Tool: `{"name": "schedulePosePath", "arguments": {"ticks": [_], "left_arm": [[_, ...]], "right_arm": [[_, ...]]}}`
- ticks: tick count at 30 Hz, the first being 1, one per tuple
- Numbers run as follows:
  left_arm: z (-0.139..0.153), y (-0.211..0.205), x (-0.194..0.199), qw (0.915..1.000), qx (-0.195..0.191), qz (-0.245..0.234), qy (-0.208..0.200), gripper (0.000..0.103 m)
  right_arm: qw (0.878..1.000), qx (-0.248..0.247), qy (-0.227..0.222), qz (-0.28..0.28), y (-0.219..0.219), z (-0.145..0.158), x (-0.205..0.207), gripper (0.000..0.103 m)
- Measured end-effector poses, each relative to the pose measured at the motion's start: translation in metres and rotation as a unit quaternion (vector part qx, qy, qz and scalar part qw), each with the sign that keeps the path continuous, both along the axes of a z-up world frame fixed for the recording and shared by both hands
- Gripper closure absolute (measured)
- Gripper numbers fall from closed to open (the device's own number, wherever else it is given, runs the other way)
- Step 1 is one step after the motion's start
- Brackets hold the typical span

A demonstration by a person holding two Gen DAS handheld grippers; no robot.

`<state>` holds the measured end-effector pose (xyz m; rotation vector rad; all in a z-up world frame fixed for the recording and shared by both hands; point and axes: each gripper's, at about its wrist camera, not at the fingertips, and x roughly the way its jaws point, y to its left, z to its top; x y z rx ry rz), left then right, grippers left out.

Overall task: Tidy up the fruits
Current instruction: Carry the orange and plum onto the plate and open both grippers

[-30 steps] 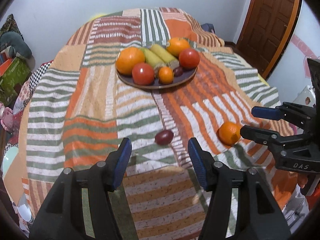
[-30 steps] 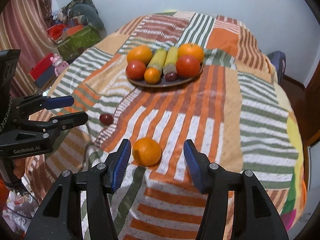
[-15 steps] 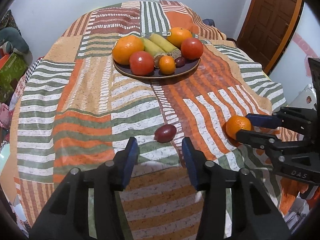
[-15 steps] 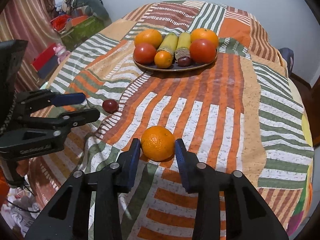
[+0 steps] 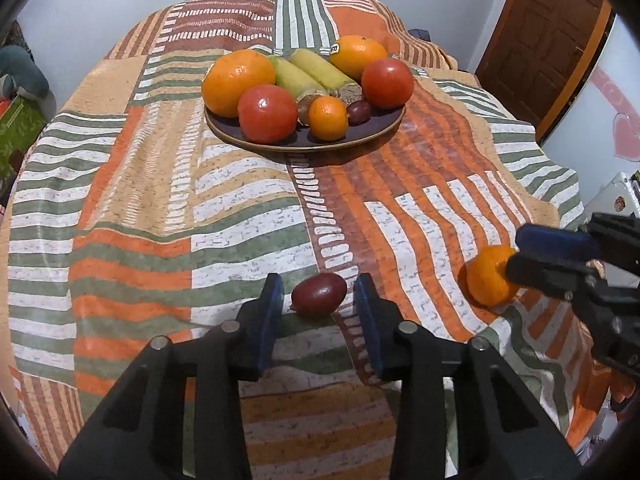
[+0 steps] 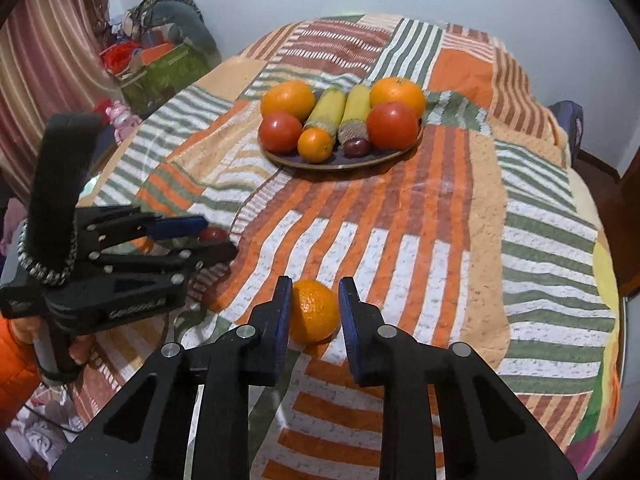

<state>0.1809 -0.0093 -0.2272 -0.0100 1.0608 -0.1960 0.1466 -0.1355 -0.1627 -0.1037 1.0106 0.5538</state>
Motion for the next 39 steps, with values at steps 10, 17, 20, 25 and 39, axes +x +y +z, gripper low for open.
{"name": "schedulePosePath", "arguments": {"ticks": [10, 17, 20, 25, 39], "left_arm": [[0.006, 0.007, -0.004, 0.9999, -0.016, 0.006, -0.002, 0.077], [0.022, 0.008, -0.008, 0.9996, -0.017, 0.004, -0.020, 0.077], [0.029, 0.009, -0.005, 0.9994, -0.020, 0.005, -0.029, 0.077], [0.043, 0.009, 0.002, 0.9986, -0.026, 0.004, -0.045, 0.077], [0.099, 0.004, 0.054, 0.9931, -0.017, -0.013, -0.115, 0.077]], "right_arm": [[0.999, -0.010, 0.035, 0.007, 0.006, -0.018, 0.003, 0.063], [1.000, 0.002, 0.031, 0.003, 0.001, -0.017, 0.006, 0.069], [1.000, 0.005, 0.018, 0.005, 0.002, -0.010, 0.006, 0.069], [1.000, 0.007, -0.008, -0.002, 0.001, 0.006, 0.017, 0.069], [0.996, 0.023, -0.082, -0.016, 0.007, 0.053, 0.073, 0.069]]}}
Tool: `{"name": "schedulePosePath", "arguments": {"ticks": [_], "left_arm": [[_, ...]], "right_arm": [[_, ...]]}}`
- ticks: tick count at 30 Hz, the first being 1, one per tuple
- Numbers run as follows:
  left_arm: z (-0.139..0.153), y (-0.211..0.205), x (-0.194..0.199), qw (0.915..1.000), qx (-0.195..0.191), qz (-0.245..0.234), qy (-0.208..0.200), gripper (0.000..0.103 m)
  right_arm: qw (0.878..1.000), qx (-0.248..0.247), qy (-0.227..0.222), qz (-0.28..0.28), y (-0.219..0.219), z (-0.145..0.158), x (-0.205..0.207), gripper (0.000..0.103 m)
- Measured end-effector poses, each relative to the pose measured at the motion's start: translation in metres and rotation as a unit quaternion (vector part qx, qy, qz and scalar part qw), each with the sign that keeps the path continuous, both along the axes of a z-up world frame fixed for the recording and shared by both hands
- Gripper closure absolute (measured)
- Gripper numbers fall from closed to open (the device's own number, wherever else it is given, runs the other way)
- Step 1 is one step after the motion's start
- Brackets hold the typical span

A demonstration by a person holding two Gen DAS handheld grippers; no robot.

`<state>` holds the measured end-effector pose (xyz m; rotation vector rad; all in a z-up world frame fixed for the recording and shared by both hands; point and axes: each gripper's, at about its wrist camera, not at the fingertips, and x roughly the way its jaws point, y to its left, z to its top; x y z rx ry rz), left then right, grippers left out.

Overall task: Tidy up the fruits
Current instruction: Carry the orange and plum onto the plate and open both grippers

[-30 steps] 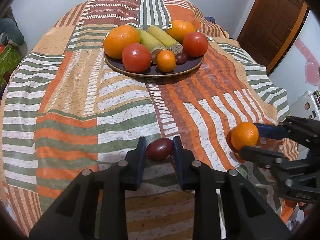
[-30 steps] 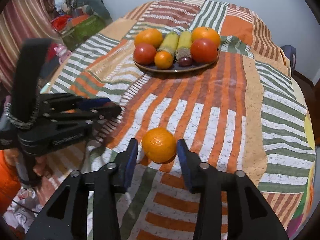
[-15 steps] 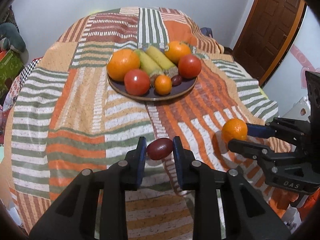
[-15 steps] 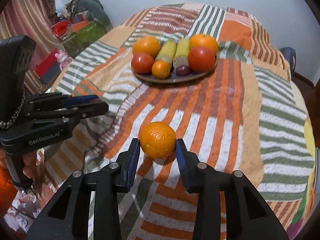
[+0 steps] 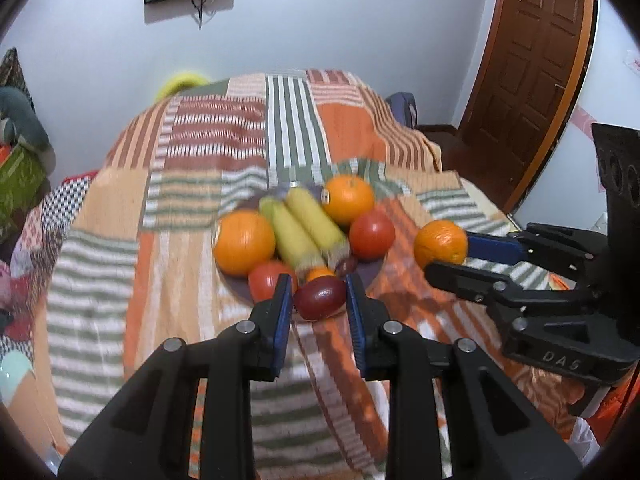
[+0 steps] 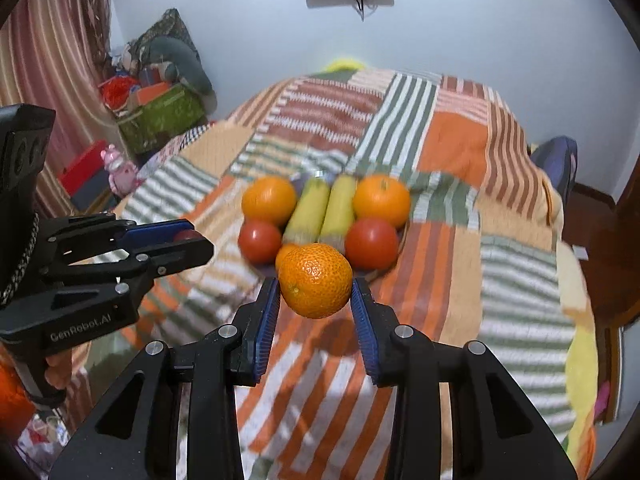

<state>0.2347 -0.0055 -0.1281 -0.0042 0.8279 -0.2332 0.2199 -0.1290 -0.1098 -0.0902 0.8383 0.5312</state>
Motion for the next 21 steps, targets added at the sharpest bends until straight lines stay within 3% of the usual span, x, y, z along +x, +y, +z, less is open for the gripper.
{"name": "schedulePosePath", "arguments": {"ticks": [11, 21], "left_arm": [[0.007, 0.000, 0.041, 0.9998, 0.001, 0.005, -0.019, 0.077], [-0.032, 0.010, 0.083, 0.9995, -0.006, 0.021, 0.024, 0.076]], "right_arm": [[1.000, -0.006, -0.005, 0.007, 0.015, -0.008, 0.041, 0.069], [0.999, -0.035, 0.006, 0.006, 0.024, -0.026, 0.077, 0.069]]}}
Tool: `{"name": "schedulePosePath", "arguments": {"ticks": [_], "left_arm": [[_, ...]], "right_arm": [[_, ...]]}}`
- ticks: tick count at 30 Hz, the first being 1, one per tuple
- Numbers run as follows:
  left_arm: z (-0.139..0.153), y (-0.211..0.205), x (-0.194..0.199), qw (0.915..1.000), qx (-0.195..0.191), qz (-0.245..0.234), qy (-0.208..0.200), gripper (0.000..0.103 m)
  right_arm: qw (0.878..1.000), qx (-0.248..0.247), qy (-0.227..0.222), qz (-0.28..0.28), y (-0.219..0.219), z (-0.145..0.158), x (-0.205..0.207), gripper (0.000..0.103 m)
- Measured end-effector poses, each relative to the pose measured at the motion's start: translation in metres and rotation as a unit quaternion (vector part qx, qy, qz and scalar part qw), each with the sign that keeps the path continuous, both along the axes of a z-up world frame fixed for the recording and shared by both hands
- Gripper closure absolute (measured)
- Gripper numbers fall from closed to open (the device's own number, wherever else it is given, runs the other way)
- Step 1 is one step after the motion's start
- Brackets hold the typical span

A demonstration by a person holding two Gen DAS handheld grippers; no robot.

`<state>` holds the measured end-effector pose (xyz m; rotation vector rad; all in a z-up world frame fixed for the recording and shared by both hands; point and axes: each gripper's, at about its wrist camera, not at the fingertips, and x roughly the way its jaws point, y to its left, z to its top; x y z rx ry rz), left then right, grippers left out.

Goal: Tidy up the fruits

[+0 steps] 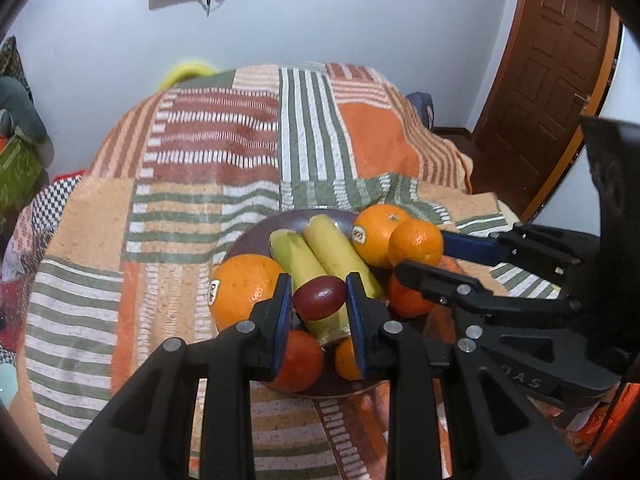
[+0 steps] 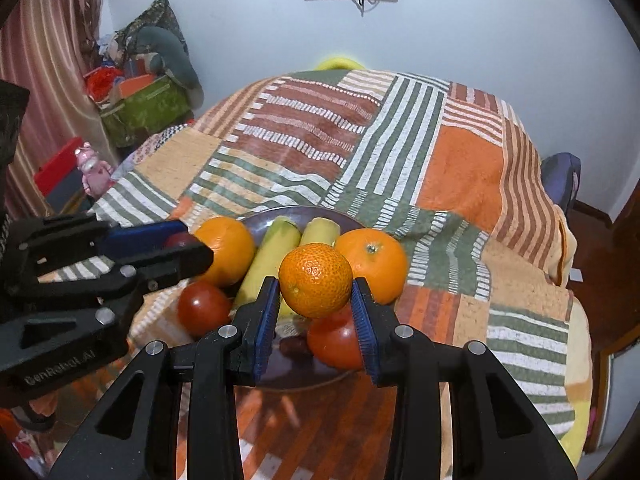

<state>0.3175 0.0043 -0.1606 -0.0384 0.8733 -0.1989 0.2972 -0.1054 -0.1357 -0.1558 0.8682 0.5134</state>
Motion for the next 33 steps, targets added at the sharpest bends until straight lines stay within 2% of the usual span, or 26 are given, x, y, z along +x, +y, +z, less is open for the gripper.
{"name": "schedulePosePath", "arguments": {"ticks": [5, 10, 11, 12, 13, 14, 17, 22, 27, 33], "left_arm": [[-0.016, 0.003, 0.011, 0.9997, -0.010, 0.005, 0.022, 0.077], [-0.021, 0.005, 0.015, 0.9995, -0.008, 0.015, 0.025, 0.073], [-0.021, 0.006, 0.015, 0.9995, -0.009, 0.019, 0.024, 0.068], [-0.020, 0.006, 0.015, 0.9995, -0.008, 0.023, 0.021, 0.057], [-0.019, 0.007, 0.013, 0.9993, -0.008, 0.032, 0.015, 0.052], [-0.017, 0.008, 0.011, 0.9991, -0.009, 0.040, 0.008, 0.049], [-0.007, 0.010, 0.003, 0.9991, -0.010, 0.041, 0.002, 0.048], [0.028, 0.011, -0.025, 0.9980, 0.007, 0.045, -0.044, 0.048], [0.082, 0.008, -0.070, 0.9933, 0.005, 0.047, -0.105, 0.048], [0.147, -0.004, -0.145, 0.9792, 0.008, 0.045, -0.198, 0.048]], "right_arm": [[1.000, 0.001, 0.009, 0.001, 0.000, -0.009, 0.010, 0.069], [1.000, 0.010, 0.023, -0.005, -0.003, -0.020, 0.019, 0.069], [1.000, 0.014, 0.024, -0.006, -0.004, -0.020, 0.018, 0.069], [1.000, 0.016, 0.025, -0.007, -0.004, -0.020, 0.018, 0.069], [0.999, 0.016, 0.028, -0.008, -0.004, -0.019, 0.018, 0.069], [0.999, 0.015, 0.031, -0.008, -0.004, -0.019, 0.018, 0.069], [0.999, 0.017, 0.029, -0.011, -0.009, -0.013, 0.013, 0.067], [0.999, 0.031, 0.005, -0.018, -0.021, 0.014, -0.006, 0.067], [0.998, 0.047, -0.037, -0.028, -0.031, 0.055, -0.042, 0.067], [0.990, 0.082, -0.109, -0.030, -0.041, 0.115, -0.103, 0.067]]}}
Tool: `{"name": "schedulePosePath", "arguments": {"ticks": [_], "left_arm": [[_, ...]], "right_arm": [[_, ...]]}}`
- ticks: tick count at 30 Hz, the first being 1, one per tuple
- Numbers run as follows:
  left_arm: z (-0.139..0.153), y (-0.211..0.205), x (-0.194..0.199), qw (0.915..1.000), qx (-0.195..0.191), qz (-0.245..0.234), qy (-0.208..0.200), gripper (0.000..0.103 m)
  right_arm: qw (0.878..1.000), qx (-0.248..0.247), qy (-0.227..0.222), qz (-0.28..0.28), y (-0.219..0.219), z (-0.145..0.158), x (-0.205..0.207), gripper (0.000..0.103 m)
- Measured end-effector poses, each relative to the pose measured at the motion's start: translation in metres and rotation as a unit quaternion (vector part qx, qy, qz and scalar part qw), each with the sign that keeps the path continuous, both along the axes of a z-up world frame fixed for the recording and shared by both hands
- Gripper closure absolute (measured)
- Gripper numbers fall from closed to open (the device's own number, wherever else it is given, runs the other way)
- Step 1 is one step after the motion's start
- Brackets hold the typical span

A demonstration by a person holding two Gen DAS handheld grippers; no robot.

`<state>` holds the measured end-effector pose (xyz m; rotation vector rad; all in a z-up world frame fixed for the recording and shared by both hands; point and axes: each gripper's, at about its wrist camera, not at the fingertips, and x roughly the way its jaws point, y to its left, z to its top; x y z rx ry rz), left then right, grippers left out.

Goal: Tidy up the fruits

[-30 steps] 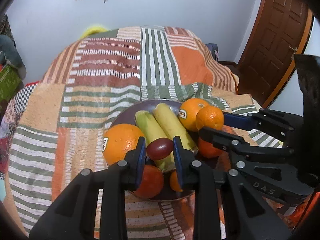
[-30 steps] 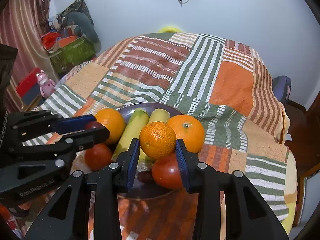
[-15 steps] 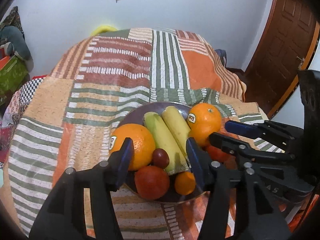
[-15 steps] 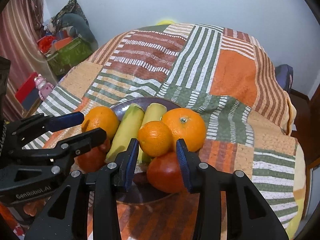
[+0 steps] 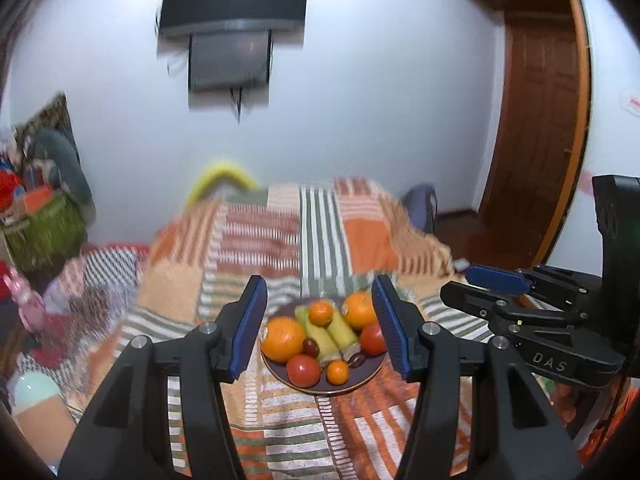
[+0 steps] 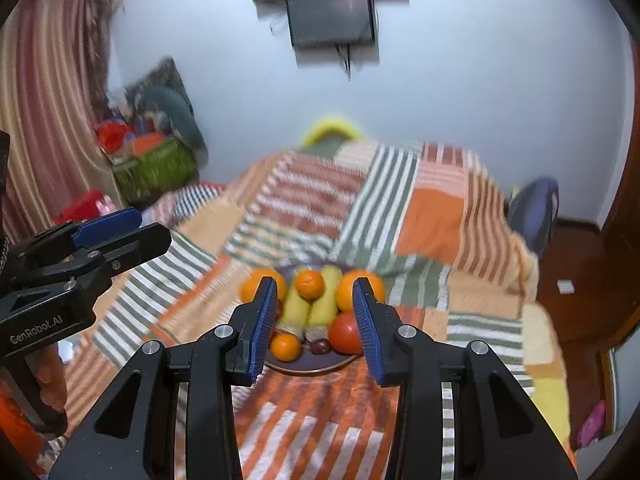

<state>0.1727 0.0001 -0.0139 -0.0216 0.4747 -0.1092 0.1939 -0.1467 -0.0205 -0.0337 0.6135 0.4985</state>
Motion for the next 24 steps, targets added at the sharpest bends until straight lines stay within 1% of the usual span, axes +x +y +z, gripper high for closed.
{"name": "schedulePosePath", "arguments": {"ticks": [2, 5, 8, 9, 11, 12, 13, 14, 16, 17, 18, 19, 20, 21, 22, 24], "left_arm": [[0.021, -0.003, -0.029, 0.9995, -0.002, 0.002, -0.031, 0.046], [0.043, -0.006, -0.064, 0.9978, -0.001, 0.000, -0.067, 0.045], [0.057, -0.009, -0.093, 0.9953, 0.002, 0.000, -0.096, 0.036], [0.062, -0.010, -0.103, 0.9942, 0.002, 0.001, -0.108, 0.034], [0.069, -0.012, -0.117, 0.9927, 0.004, -0.001, -0.120, 0.032], [0.071, -0.012, -0.123, 0.9920, 0.005, 0.000, -0.126, 0.027], [0.072, -0.011, -0.128, 0.9915, 0.002, 0.002, -0.130, 0.025], [0.073, -0.010, -0.132, 0.9911, -0.001, 0.002, -0.133, 0.024], [0.074, -0.011, -0.138, 0.9903, 0.000, 0.005, -0.139, 0.024], [0.074, -0.011, -0.140, 0.9897, 0.001, 0.008, -0.143, 0.021], [0.074, -0.011, -0.143, 0.9894, 0.000, 0.010, -0.145, 0.016], [0.074, -0.013, -0.145, 0.9891, -0.001, 0.012, -0.147, 0.012], [0.074, -0.012, -0.147, 0.9886, -0.004, 0.013, -0.150, 0.007], [0.074, -0.012, -0.148, 0.9883, -0.005, 0.014, -0.152, 0.007], [0.074, -0.011, -0.151, 0.9879, -0.004, 0.015, -0.154, 0.006], [0.073, -0.012, -0.151, 0.9878, 0.001, 0.018, -0.155, 0.003]], "right_arm": [[1.000, 0.023, -0.020, 0.003, -0.005, 0.020, -0.022, 0.067], [0.998, 0.037, -0.059, -0.004, -0.010, 0.044, -0.051, 0.067], [0.995, 0.048, -0.090, -0.012, -0.014, 0.059, -0.077, 0.064], [0.993, 0.053, -0.101, -0.014, -0.017, 0.063, -0.086, 0.062], [0.991, 0.057, -0.119, -0.019, -0.019, 0.068, -0.099, 0.060], [0.990, 0.061, -0.127, -0.020, -0.020, 0.070, -0.106, 0.057], [0.989, 0.065, -0.131, -0.020, -0.021, 0.071, -0.110, 0.054], [0.989, 0.068, -0.133, -0.020, -0.022, 0.071, -0.113, 0.051], [0.988, 0.068, -0.139, -0.023, -0.022, 0.070, -0.115, 0.051], [0.987, 0.065, -0.143, -0.027, -0.022, 0.070, -0.115, 0.051], [0.987, 0.063, -0.147, -0.029, -0.022, 0.070, -0.118, 0.050], [0.986, 0.065, -0.148, -0.029, -0.021, 0.069, -0.118, 0.047], [0.986, 0.067, -0.150, -0.031, -0.022, 0.070, -0.119, 0.040], [0.985, 0.069, -0.155, -0.035, -0.021, 0.070, -0.120, 0.030], [0.984, 0.068, -0.161, -0.040, -0.021, 0.071, -0.123, 0.026], [0.981, 0.060, -0.176, -0.052, -0.020, 0.072, -0.128, 0.015]]}}
